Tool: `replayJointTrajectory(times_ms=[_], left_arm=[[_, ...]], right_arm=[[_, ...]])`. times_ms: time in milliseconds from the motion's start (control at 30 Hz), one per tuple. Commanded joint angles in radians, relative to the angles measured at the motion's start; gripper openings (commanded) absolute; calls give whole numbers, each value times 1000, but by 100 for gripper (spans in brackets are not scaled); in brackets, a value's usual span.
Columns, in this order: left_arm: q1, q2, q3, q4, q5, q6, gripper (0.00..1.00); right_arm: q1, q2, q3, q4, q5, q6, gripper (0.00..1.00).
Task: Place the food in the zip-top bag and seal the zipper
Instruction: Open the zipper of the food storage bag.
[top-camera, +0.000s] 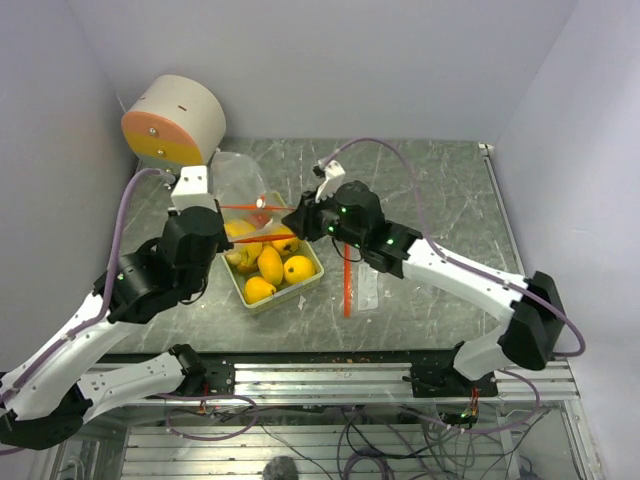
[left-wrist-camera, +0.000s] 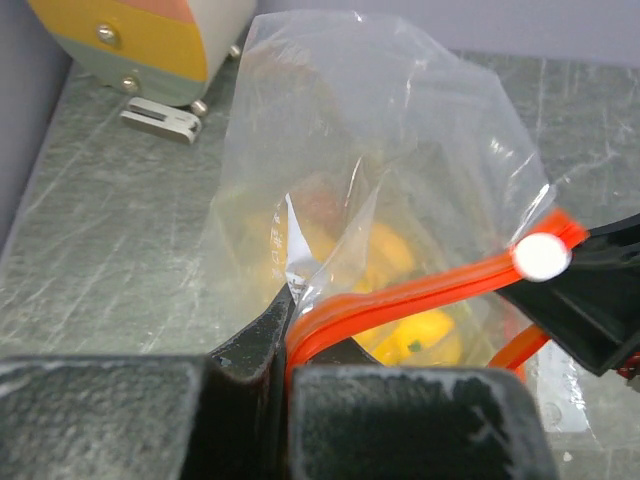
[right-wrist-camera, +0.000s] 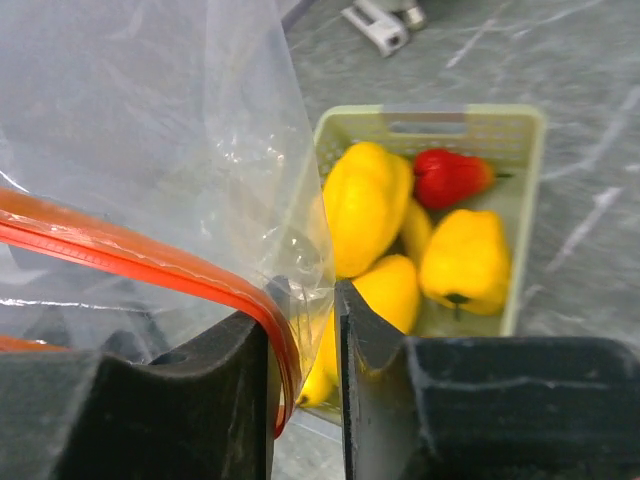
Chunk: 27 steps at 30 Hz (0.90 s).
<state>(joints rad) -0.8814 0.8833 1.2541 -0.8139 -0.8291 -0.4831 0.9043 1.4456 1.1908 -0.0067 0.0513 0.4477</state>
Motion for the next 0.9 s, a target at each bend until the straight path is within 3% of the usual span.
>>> replayJointTrajectory(times_ms=[0,133,233,333,533,667,867], left_arm=[[9,3,40,-142,-126,-12,7],[9,69,10,-249,-212,-90,7],[9,124,-18,-292,-213,-146,7],[10,152,-56,-279,-243,-159,7],[10,167,-57,-383,-342,-257,7],[11,148,-32,-479,-407,-331,7],[10,95,-27,-501,-439,-348,7]], right_arm=[[-16,90,33,116,-230,-2,31],[-16,64,13,152,-288,-40,60],[-17,-23,-63,229,-351,-80,97],[-17,-111,-137,277,-381,-100,100],[-18,-187,-178,184,-294,-130,100],[-19,-191,-220,139,-264,-143,100],[-17,-135,-242,94,-220,-146,100]])
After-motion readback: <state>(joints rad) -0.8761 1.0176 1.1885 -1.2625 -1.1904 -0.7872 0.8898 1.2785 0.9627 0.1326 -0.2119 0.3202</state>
